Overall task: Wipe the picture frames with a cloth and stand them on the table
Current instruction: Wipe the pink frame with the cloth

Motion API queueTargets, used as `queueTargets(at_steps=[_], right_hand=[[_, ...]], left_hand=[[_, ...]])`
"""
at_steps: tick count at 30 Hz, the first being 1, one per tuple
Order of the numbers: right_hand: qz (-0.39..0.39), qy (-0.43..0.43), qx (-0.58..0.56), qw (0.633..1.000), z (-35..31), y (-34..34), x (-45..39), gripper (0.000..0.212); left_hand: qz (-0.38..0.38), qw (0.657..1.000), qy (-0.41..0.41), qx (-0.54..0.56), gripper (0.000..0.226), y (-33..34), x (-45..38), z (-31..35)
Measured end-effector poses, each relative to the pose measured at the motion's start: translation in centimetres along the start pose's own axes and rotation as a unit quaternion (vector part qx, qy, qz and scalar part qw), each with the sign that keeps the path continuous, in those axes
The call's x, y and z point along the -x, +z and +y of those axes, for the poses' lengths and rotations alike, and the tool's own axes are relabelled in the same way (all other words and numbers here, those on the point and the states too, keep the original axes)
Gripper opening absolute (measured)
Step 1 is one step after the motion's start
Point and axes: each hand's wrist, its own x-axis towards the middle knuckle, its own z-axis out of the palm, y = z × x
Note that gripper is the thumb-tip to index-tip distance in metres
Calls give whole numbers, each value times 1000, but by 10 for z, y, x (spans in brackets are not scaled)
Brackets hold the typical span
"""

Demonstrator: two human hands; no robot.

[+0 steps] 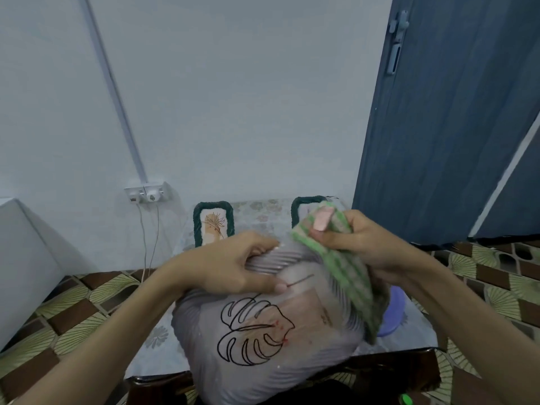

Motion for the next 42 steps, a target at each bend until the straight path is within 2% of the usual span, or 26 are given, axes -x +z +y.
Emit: queueTargets(at_steps=[1,2,4,5,6,9,10,12,14,17,19,21,24,26,29,33,38,40,42], right_hand=[[12,17,-57,998,4,-8,3,7],[24,32,-117,992,9,-16,5,10],[35,52,-206,976,17,-28,9,37],[34,54,-217,974,18,-28,13,47],[19,55,-207,977,17,-27,16,48],[-38,51,-83,995,9,-9,20,21],[-35,34,-37,998,9,-3,18,18],[22,6,-3,1000,5,8,12,18],[98,-6,-23,995,1,13,6,29],[163,24,-120,979,-1,7,3,26],[167,33,-246,954,0,-7,5,17],[147,33,-301,941,-3,-19,11,25],[89,41,-175,980,-4,-20,17,30],[57,43,-67,995,-4,-13,18,25],[40,18,44,998,-6,-7,15,11],[63,-34,99,993,-7,0,11,2],[145,-105,171,969,-2,8,6,45],[136,-93,180,970,-3,6,6,47],[110,-79,182,974,-5,3,6,38]], left_hand=[[7,1000,3,12,32,-3,2,-3],[13,1000,2,25,40,-5,3,-6],[21,999,-1,46,42,-9,5,-6],[22,998,-2,52,39,-9,4,-6],[22,998,-4,53,36,-9,3,-6],[20,998,-1,54,21,-7,1,-4],[24,998,1,61,20,-7,0,-4],[40,996,-5,82,28,-8,0,-4],[45,992,-7,117,30,-6,0,-4],[58,987,-20,151,41,-8,1,-10],[64,978,-30,194,40,-13,5,-14],[58,973,-37,219,37,-15,7,-15],[56,976,-24,211,23,-12,4,-15],[57,976,-17,208,22,-9,1,-16],[61,974,-25,215,31,-9,1,-17],[75,977,-35,195,43,-8,2,-18],[90,979,-41,176,55,-8,0,-16],[84,980,-43,173,53,-8,0,-17],[77,981,-46,172,52,-7,1,-18]])
